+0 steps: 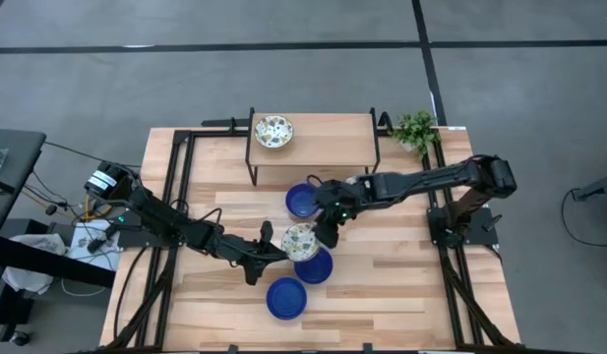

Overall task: Pick & Place Mini bowls
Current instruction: Put the bottom white patterned bowl on top of the white patterned bowl on the shelf

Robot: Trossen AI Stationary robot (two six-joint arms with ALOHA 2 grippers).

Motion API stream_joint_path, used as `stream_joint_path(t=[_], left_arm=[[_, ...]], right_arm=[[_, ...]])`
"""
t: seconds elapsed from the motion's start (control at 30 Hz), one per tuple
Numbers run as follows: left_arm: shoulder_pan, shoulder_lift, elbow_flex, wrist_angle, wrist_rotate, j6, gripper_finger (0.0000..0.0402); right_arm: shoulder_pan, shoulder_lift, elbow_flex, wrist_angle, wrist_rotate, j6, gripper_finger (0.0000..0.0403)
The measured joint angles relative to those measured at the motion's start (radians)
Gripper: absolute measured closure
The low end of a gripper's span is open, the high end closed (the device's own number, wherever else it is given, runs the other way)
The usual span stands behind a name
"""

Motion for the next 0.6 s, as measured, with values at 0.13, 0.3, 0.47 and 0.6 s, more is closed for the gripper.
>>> stream_joint_path(t=[0.13, 0.3, 0.47, 0.6], left_arm=[[0.0, 0.0, 0.0, 0.0, -0.001, 0.0, 0.0392], [0.0, 0.0, 0.0, 0.0, -0.001, 0.0, 0.0392], [0.0, 0.0, 0.0, -0.001, -0.019, -0.024, 0.0392], [0.0, 0.0, 0.0, -0.002, -0.057, -0.043, 0.0392]], right_arm=[[0.003, -0.056, 0.0, -0.006, 0.058, -0.008, 0.0263], [0.015, -0.107, 0.0, -0.054, 0.144, -0.01, 0.0277], [0.051, -0.136, 0.0, -0.134, 0.216, -0.012, 0.0299], [0.105, -0.147, 0.0, -0.189, 0.324, -0.025, 0.0341]])
